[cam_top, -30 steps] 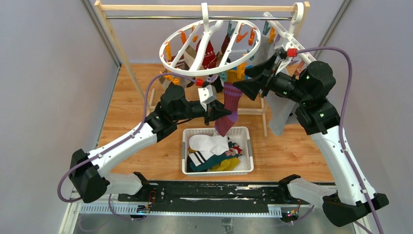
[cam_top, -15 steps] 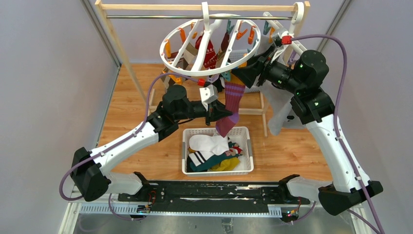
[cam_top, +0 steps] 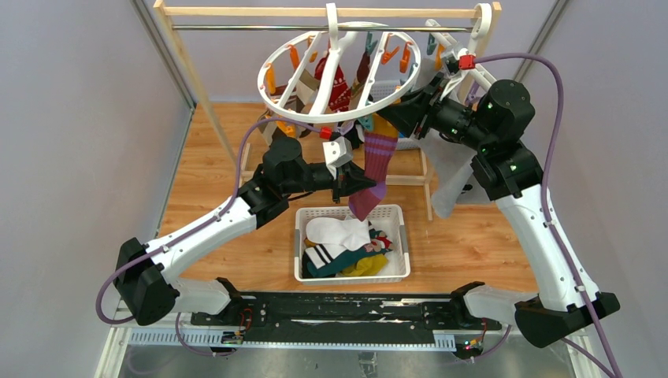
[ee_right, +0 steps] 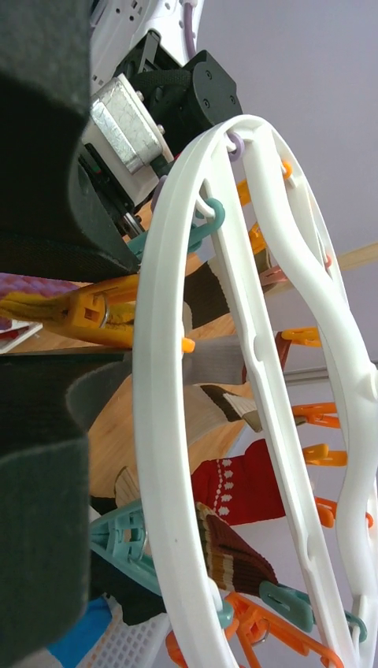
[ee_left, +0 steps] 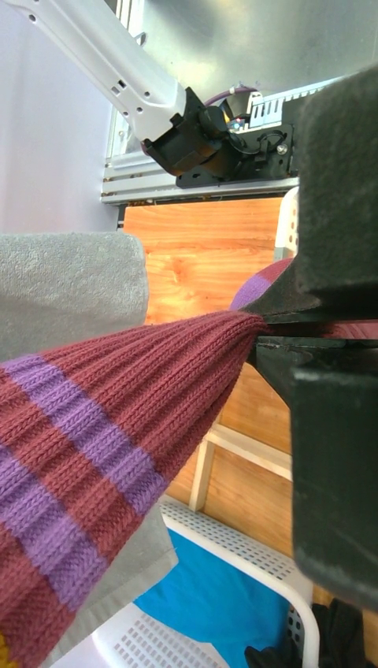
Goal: Remove the socks clipped to the hanger
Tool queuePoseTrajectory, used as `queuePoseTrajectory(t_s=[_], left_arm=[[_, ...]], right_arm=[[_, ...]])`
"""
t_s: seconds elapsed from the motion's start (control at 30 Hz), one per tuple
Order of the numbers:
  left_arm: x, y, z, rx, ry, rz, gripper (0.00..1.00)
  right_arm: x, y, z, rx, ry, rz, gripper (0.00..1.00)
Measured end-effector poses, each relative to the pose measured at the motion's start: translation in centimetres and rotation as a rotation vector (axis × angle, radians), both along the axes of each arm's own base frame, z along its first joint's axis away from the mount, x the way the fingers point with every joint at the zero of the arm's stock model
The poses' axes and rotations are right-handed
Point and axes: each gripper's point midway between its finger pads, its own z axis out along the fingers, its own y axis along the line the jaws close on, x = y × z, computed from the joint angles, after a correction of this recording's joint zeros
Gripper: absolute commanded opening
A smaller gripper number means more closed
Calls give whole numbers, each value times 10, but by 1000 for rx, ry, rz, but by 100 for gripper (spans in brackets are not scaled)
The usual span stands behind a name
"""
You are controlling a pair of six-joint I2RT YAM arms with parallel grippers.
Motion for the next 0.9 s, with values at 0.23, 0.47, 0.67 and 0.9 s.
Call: queuePoseTrajectory(t_s=[0.23, 0.47, 0.67, 0.9], left_arm=[[0, 0, -3, 4, -9, 1, 0], [-1, 12, -21, 68, -76, 22, 0], [-7, 29, -41, 196, -159, 8, 0], [-31, 57, -102, 483, -206, -112, 1]], right_arm=[[1, -1, 1, 8, 10, -13, 0], [-1, -4, 12, 14, -17, -26, 0], [-3, -7, 15, 8, -42, -32, 10], [-5, -8, 5, -13, -45, -33, 48]])
